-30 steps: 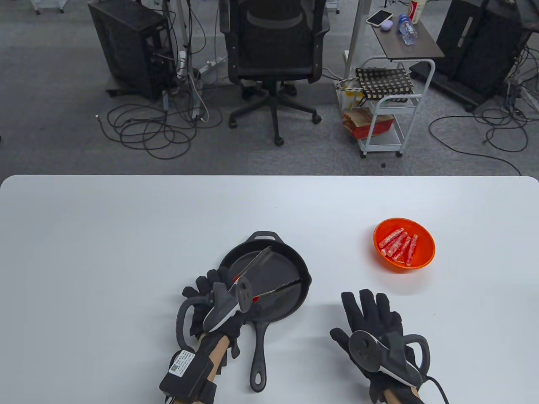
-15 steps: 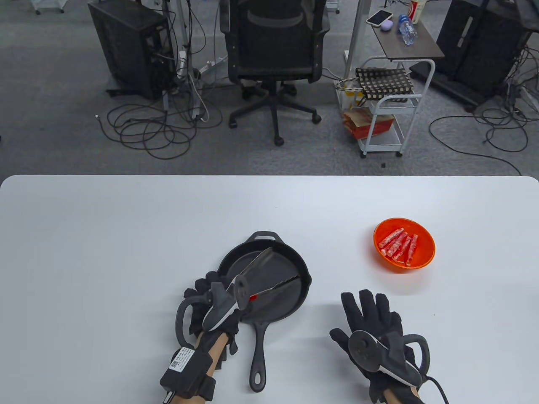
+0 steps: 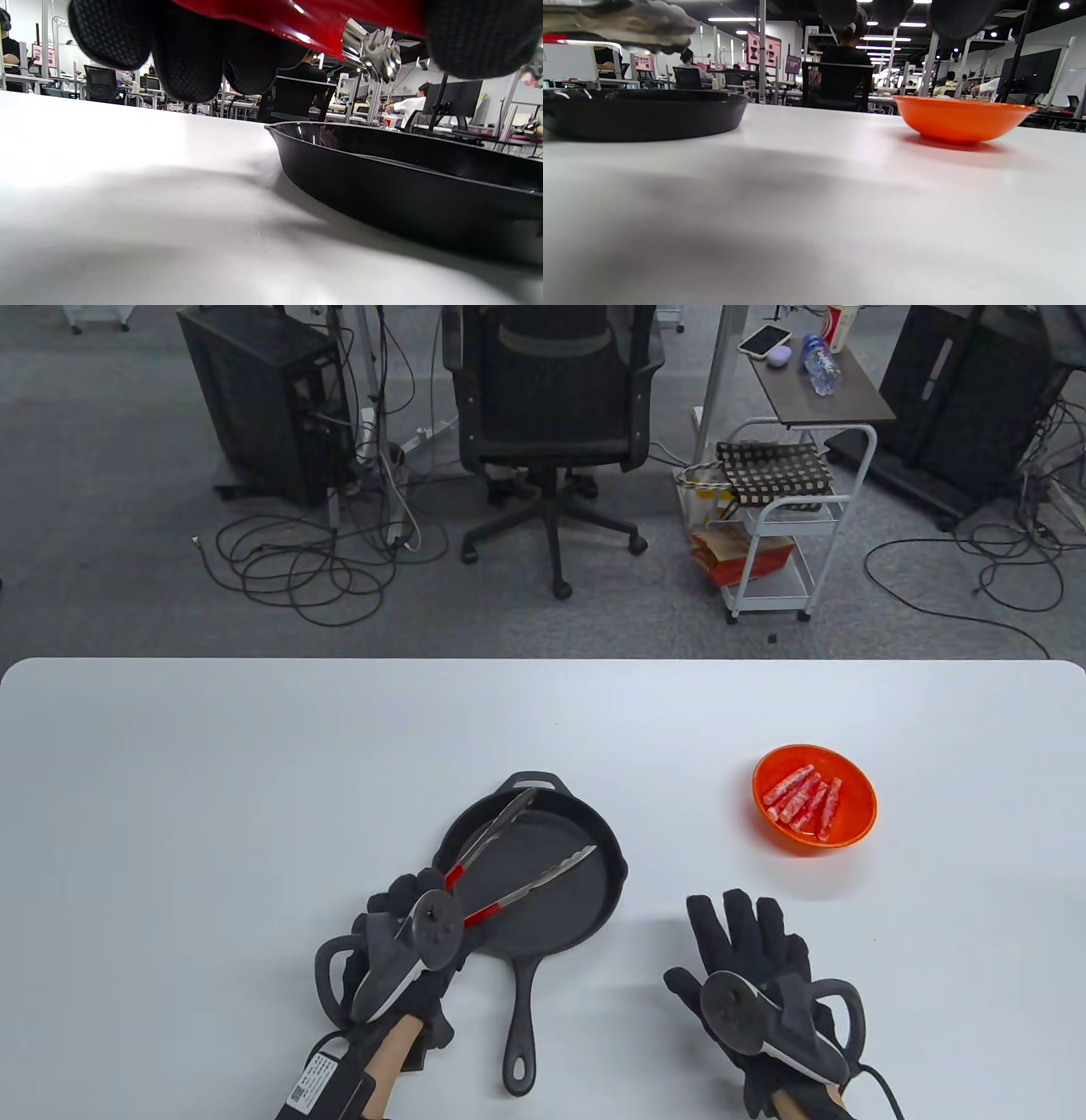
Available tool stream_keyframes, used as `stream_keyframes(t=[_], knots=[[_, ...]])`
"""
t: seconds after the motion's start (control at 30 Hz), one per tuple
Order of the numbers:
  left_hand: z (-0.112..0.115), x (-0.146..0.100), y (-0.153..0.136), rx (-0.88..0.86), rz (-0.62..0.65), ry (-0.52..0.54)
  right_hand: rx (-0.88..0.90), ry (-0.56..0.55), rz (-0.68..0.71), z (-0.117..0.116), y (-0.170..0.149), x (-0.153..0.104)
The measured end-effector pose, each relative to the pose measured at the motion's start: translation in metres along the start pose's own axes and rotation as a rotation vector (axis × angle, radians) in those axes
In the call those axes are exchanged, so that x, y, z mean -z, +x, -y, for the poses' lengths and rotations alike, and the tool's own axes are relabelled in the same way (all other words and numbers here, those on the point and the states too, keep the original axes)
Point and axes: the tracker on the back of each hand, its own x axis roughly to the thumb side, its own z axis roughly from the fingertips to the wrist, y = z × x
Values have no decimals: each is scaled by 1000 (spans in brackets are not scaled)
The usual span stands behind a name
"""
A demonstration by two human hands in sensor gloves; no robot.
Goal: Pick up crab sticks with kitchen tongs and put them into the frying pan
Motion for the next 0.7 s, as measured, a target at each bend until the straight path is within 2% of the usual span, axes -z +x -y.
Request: stream_keyframes(t=[0.2, 0.33, 0.43, 0.57, 0.7], knots=[[0, -12, -12, -14, -2, 35, -5, 2, 0, 0, 0, 0], [4, -13, -21, -78, -8, 13, -4, 6, -17, -2, -2, 1], [2, -13, -28, -71, -12, 53, 7, -6, -48, -1, -7, 3], [-1, -12, -32, -118, -25, 56, 42, -18, -120, -1, -18, 8], [-3, -10, -33, -121, -13, 59, 100, -52, -257, -1, -38, 19]])
